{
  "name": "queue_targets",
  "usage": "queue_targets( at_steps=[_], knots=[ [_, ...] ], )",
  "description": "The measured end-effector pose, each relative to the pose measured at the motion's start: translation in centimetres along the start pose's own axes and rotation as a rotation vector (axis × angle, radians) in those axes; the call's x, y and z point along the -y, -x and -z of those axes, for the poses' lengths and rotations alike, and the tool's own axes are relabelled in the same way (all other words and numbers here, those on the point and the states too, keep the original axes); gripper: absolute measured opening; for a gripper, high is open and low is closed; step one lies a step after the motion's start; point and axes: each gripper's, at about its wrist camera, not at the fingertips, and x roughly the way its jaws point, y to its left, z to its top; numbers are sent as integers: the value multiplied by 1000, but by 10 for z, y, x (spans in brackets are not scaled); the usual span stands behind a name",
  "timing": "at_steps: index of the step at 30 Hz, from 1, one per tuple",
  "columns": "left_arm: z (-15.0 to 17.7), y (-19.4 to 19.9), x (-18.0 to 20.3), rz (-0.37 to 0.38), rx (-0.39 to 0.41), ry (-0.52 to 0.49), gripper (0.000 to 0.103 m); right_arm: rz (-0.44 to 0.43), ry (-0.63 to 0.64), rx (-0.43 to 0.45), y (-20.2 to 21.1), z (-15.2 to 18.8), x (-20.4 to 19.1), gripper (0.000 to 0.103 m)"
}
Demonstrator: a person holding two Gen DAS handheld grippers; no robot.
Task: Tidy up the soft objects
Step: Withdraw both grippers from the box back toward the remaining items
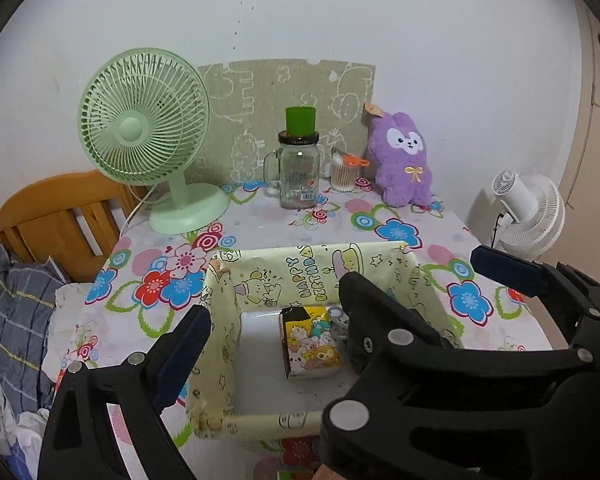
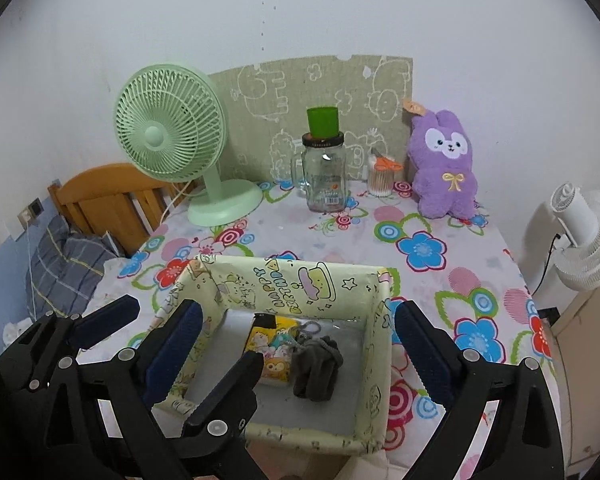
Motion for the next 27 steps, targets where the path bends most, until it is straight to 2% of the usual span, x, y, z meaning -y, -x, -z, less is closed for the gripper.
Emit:
queue_targets(
  at_steps=[6, 10, 15, 21, 27],
  knots=[
    [7, 17, 6, 2, 22, -15, 96, 23, 10, 27, 21, 5, -3, 99],
    [12, 30, 8, 10, 42, -17, 96, 36, 16, 57, 35, 11, -4, 103],
    [20, 42, 9, -12, 78, -5, 101, 36, 11, 77, 49, 18, -5, 103],
    [31, 51, 12, -7, 84, -16, 103, 67, 36, 104, 63, 29, -10, 103],
    [41, 61, 17, -10, 95, -22, 103, 58, 2, 101, 74, 43, -6, 103]
  ],
)
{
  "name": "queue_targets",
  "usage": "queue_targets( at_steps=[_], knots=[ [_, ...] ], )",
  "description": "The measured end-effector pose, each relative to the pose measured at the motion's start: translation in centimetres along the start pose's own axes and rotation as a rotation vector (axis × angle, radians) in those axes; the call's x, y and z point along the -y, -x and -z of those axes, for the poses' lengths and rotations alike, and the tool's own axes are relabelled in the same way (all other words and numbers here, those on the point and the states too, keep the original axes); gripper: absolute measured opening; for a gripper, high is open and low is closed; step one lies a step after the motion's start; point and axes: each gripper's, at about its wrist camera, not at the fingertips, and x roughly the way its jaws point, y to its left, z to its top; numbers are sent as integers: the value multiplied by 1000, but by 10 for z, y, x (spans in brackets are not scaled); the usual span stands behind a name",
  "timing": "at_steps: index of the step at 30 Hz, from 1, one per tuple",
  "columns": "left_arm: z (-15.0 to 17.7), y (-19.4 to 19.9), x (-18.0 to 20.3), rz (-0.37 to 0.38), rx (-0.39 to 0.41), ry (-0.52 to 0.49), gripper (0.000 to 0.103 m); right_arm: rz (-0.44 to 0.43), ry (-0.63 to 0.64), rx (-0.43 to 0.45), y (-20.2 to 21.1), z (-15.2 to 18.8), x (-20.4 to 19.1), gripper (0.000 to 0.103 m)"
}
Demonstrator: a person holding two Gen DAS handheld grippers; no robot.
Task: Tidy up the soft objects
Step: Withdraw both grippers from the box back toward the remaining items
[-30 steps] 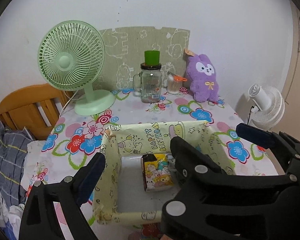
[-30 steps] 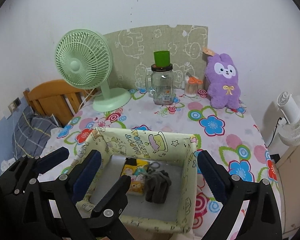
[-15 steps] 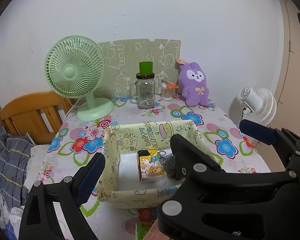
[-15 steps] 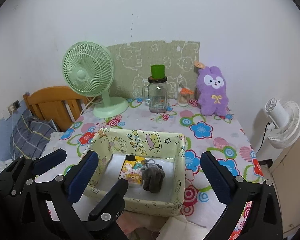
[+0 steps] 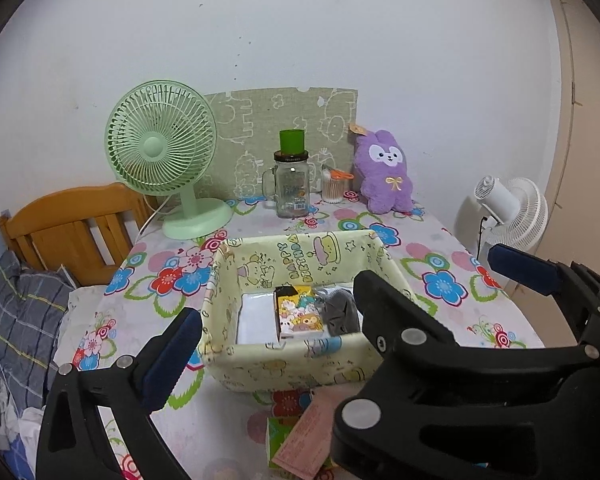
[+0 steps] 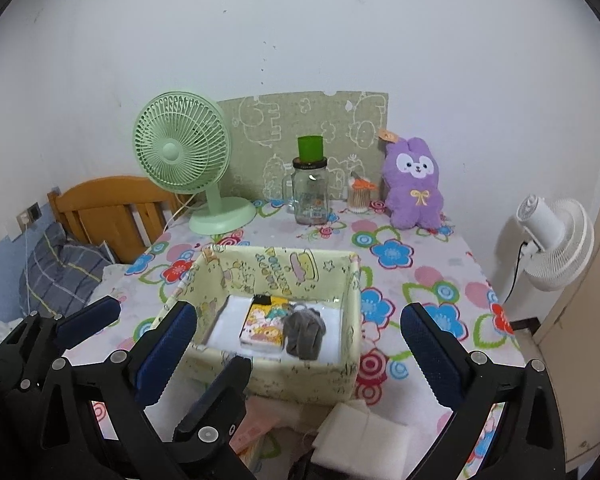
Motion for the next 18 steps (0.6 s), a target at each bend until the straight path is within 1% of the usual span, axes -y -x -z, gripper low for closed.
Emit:
queue_targets(
  at_steps=[4, 8, 18],
  knots=[
    [8, 7, 4, -2, 11, -3, 103, 19, 18, 25, 10, 8, -1, 103],
    [13, 13, 6, 2, 16, 6, 103, 48, 20, 25, 17, 13, -2, 103],
    [30, 28, 13, 5, 45, -3, 103, 42, 16, 53, 35, 29, -1, 103]
  ],
)
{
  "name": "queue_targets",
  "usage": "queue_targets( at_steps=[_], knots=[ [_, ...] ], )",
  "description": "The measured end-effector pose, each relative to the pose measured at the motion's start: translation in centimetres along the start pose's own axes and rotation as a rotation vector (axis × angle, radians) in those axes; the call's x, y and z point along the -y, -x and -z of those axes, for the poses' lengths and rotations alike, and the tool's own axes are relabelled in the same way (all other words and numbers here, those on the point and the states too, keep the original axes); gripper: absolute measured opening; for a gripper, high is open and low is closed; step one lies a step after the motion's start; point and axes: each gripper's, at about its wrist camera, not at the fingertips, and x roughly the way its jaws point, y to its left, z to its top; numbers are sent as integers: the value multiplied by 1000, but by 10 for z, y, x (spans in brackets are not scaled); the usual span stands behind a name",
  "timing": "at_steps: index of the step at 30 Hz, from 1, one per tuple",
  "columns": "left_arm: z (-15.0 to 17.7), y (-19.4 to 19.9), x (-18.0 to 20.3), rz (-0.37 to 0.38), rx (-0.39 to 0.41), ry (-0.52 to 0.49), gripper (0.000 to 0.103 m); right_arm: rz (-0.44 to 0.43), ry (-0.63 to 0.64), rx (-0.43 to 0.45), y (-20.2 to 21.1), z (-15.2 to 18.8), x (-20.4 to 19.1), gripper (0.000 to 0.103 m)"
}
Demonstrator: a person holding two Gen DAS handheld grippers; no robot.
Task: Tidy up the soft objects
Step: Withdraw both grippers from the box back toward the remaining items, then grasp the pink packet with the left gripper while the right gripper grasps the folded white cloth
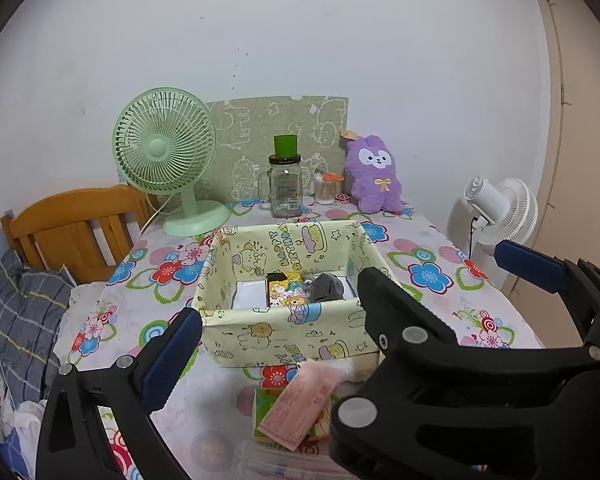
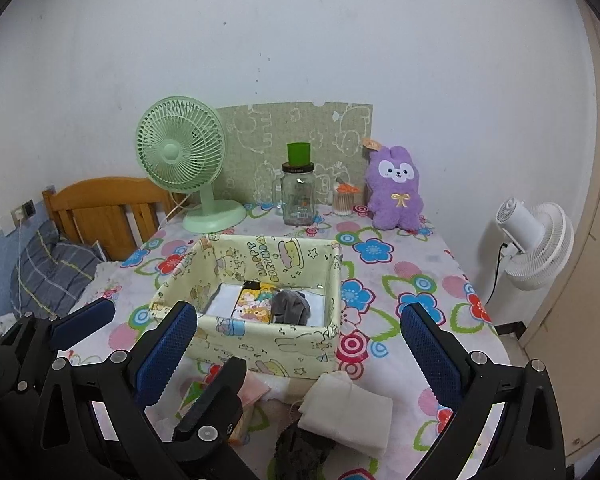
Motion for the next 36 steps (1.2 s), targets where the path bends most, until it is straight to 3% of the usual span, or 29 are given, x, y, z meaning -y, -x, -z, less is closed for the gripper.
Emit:
queue_targets(
  at_steps=[23, 36],
  knots=[
    [46, 14, 7, 30, -22, 1, 103, -18, 41, -5, 18, 44, -6, 103],
    [72, -1, 10, 36, -70, -17, 103, -15, 36, -27, 8, 75, -3, 103]
  ],
)
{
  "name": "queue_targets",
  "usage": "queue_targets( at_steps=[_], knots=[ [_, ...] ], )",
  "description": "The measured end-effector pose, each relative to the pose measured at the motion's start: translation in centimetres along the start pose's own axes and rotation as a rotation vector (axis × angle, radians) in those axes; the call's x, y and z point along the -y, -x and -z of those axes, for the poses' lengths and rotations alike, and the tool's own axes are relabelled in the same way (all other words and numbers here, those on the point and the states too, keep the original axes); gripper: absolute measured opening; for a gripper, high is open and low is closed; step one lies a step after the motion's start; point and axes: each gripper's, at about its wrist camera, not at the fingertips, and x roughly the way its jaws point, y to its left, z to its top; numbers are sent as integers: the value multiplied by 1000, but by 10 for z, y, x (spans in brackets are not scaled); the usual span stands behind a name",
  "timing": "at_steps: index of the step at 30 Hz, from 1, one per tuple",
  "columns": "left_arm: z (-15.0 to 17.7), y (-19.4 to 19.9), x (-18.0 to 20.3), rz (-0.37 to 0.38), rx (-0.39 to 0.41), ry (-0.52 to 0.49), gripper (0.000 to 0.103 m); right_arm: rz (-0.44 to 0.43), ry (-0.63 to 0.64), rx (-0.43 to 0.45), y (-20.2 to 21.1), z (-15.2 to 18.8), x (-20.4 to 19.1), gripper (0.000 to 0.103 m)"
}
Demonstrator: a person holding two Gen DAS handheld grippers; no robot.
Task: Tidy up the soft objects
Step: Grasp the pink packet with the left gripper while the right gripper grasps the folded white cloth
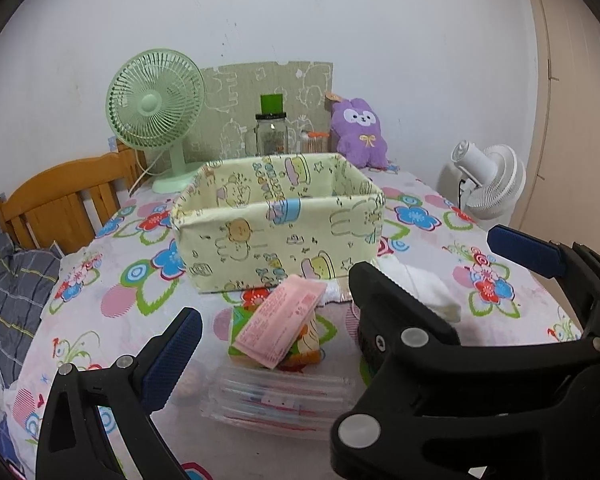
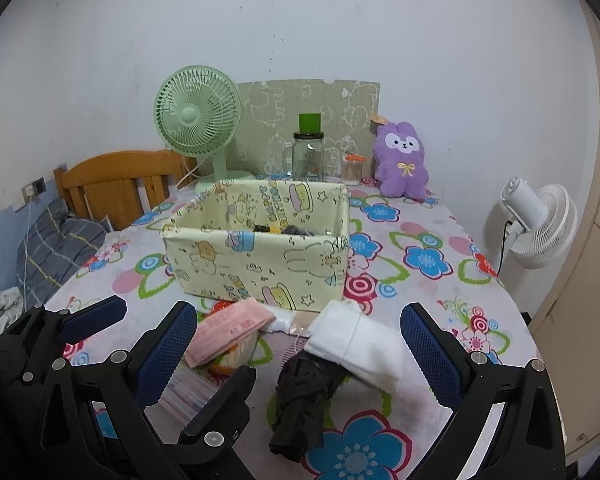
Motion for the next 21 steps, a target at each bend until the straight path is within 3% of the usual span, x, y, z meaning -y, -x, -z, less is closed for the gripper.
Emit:
queue_targets(
  at_steps=[11, 21],
  knots=[
    [11, -23, 5, 7, -56, 1, 102, 40, -8, -24, -17, 14, 10, 103],
    [7, -46, 0, -7, -101, 23, 92, 50, -58, -78, -45, 15, 28, 103]
  ],
)
